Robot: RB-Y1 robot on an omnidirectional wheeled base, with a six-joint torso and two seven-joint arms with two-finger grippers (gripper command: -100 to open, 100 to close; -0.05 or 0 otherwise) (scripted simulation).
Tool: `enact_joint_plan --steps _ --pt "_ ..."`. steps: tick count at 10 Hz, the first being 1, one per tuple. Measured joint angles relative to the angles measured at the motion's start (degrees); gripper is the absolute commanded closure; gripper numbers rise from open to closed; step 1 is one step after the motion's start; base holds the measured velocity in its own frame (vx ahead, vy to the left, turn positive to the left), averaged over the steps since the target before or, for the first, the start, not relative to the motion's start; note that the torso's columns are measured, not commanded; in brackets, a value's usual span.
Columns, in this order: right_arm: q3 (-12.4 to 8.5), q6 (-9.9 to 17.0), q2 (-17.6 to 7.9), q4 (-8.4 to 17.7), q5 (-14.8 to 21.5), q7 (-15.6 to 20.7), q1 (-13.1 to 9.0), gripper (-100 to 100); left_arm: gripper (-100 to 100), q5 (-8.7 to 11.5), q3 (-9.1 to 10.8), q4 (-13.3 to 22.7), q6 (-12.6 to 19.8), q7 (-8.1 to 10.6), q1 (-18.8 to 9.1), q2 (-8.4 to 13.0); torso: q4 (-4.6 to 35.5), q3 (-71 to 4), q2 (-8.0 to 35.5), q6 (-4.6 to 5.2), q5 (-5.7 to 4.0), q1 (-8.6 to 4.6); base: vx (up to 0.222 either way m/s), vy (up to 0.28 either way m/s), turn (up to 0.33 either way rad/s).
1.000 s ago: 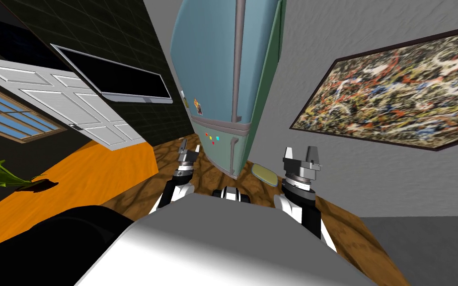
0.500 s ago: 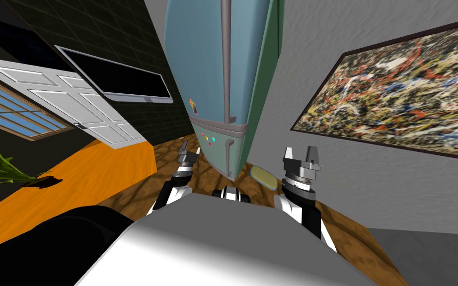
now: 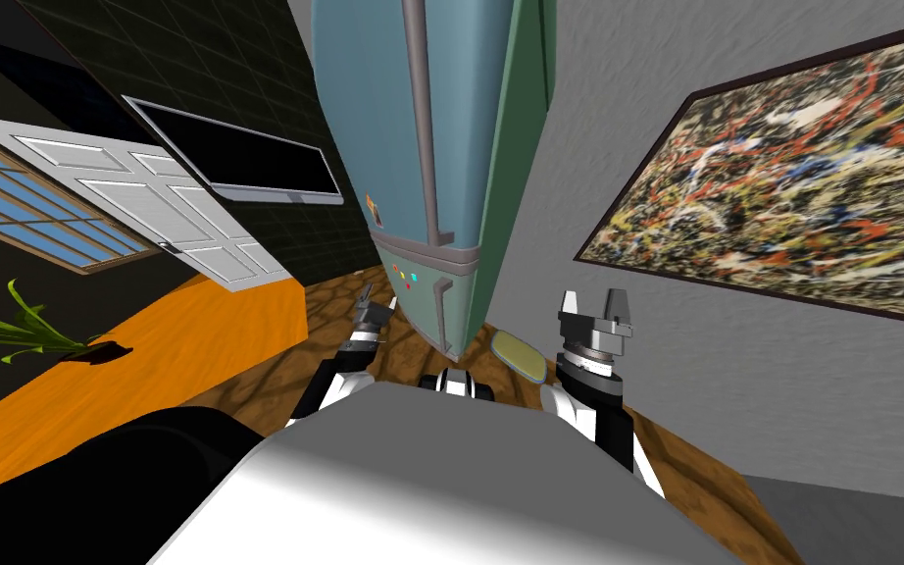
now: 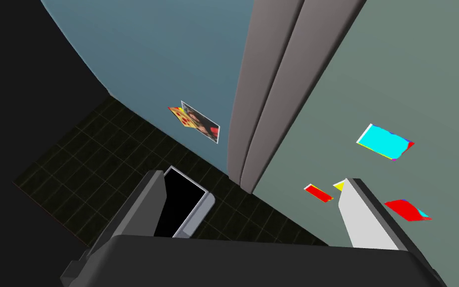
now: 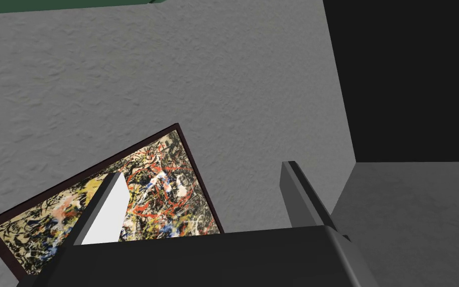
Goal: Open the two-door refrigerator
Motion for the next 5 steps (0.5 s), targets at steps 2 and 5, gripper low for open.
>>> enact_joint_plan --steps 2,5 --pt "0.0 0.0 0.0 0.0 0.0 0.0 0.0 0 -100 2.2 0.25 -0.31 2.54 0.86 0.96 -0.42 0.0 0.0 0.01 0.0 -0.02 -0.05 0.089 -0.14 0.051" --pt "0.0 0.0 0.0 0.0 0.0 0.0 0.0 0 -100 5.36 0.28 -1.17 6.69 1.99 2.76 -1.6 0.02 0.05 0.08 0.0 0.0 0.02 0.08 -0.139 0.059"
